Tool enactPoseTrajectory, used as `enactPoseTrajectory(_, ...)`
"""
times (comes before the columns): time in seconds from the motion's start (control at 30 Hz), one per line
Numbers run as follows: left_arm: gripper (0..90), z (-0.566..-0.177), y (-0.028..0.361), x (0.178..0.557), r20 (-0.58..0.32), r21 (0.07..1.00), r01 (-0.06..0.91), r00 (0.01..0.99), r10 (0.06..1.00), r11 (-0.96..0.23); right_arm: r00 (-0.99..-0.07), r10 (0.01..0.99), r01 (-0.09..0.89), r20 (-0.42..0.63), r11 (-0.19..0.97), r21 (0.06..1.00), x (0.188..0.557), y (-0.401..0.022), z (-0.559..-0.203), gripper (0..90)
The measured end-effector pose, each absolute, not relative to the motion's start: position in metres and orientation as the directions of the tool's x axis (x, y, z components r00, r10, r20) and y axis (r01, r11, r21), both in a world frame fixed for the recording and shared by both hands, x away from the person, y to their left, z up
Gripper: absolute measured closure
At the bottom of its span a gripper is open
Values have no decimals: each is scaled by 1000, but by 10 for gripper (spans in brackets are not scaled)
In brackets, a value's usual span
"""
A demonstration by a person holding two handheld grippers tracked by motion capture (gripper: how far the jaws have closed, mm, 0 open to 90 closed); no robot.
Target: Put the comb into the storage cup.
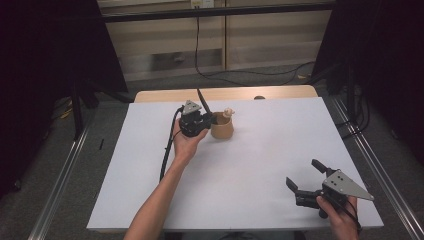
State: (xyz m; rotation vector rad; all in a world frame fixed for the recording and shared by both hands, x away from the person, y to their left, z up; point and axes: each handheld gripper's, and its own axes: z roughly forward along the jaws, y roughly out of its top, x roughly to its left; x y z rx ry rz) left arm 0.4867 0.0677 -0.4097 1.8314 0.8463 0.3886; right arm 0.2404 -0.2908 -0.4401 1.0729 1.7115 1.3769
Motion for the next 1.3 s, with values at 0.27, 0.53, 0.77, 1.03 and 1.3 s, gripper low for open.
enactPoseTrajectory(0.27, 719, -410, 67, 485, -118, 900, 375, 701, 704, -222, -427, 904, 183, -13, 101, 978, 240, -290, -440, 0)
enactPoseTrajectory(0.53, 666, -413, 72, 485, -123, 898, 381, 696, 708, -218, -425, 905, 178, -16, 101, 979, 240, -290, -440, 0)
enactPoseTrajectory(0.77, 597, -413, 76, 483, -134, 903, 379, 697, 705, -203, -428, 903, 175, -18, 102, 979, 240, -290, -440, 0)
enactPoseTrajectory(1.03, 422, -415, 82, 480, -135, 909, 372, 692, 710, -190, -428, 903, 175, -17, 101, 979, 240, -290, -440, 0)
enactPoseTrajectory(1.3, 222, -412, 90, 476, -139, 924, 351, 676, 723, -150, -428, 904, 180, -17, 104, 978, 240, -290, -440, 0)
